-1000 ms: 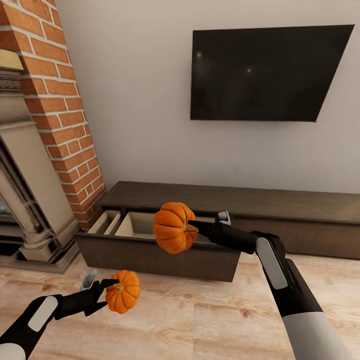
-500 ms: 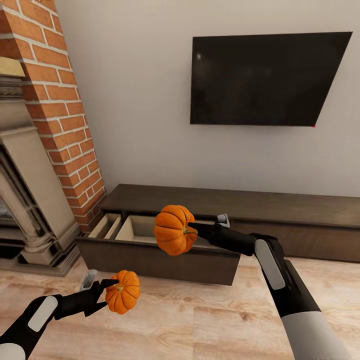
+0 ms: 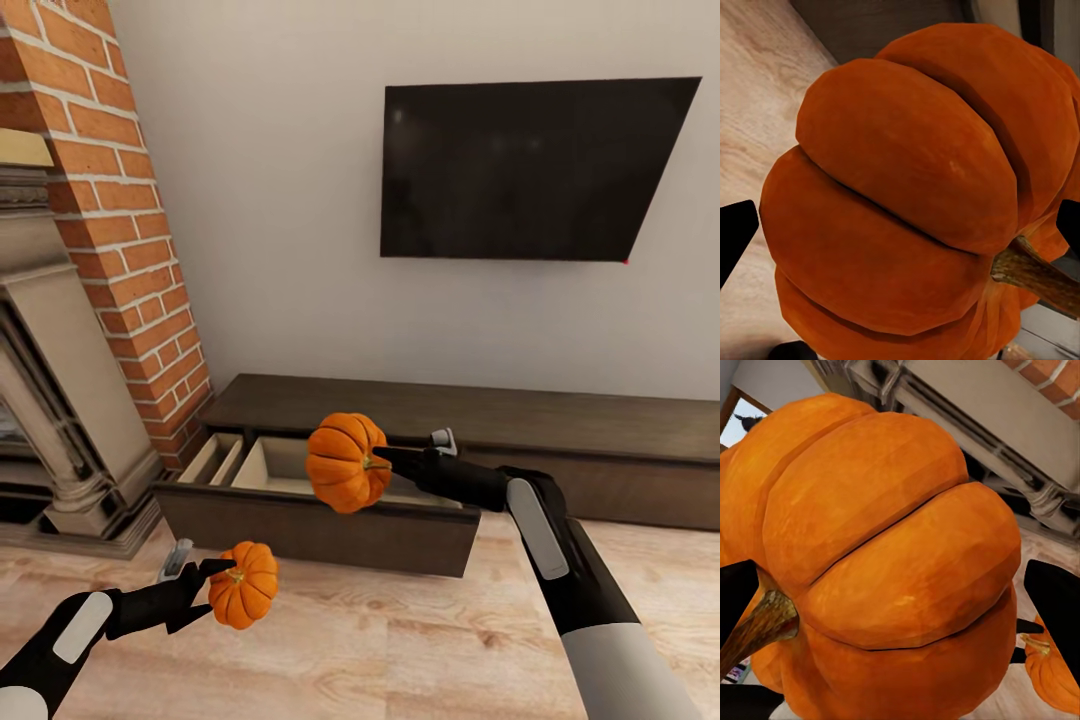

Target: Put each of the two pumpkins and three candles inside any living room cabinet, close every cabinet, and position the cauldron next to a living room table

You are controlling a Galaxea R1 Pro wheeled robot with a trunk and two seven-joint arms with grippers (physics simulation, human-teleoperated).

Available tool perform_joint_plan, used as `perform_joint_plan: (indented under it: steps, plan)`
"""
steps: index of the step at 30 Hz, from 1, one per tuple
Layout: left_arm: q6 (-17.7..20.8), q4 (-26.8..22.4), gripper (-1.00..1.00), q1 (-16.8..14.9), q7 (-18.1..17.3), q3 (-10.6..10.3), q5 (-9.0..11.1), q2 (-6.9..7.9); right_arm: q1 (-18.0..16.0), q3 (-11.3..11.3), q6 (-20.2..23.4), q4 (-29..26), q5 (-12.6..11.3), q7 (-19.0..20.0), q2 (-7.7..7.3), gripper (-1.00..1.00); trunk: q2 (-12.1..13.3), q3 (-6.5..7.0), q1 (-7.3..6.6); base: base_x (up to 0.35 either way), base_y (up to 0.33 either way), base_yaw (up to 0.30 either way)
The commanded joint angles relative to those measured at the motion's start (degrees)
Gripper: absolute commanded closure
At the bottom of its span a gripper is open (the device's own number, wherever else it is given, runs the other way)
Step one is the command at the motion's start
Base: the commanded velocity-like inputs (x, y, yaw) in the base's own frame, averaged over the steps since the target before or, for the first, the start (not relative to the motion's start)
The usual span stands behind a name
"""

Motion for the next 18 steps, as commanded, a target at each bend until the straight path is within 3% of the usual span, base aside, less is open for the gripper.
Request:
perform_joint_plan:
  steps: [1,6,11,14,18]
  plan:
    - [0.33,-0.02,1.0,-0.03,-0.16,0.18,-0.34,-0.03,-0.04,0.1,0.23,0.06,0.01,-0.08,0.0,1.0,0.39,0.13,-0.23,0.0,0.0,0.0]
    - [0.41,-0.18,1.0,-0.03,-0.15,0.09,-0.59,-0.03,-0.04,0.22,0.26,0.1,0.11,-3.8,0.05,1.0,2.4,1.03,-1.33,0.0,0.0,0.0]
    - [1.65,-2.42,1.0,-0.09,0.06,0.02,-0.75,0.12,-0.04,0.3,0.41,0.01,0.08,-10.93,0.12,1.0,4.4,1.93,-2.43,0.0,0.0,0.0]
    - [3.08,-6.82,1.0,-0.24,0.28,0.09,-0.24,0.97,-0.04,0.28,0.47,-0.09,0.08,-14.45,0.14,1.0,5.61,2.47,-3.09,0.0,0.0,0.0]
    - [3.56,-13.36,1.0,-0.38,0.36,0.18,0.08,1.75,-0.04,0.3,0.37,-0.03,0.13,-15.92,0.2,1.0,7.21,3.18,-3.97,0.0,0.0,0.0]
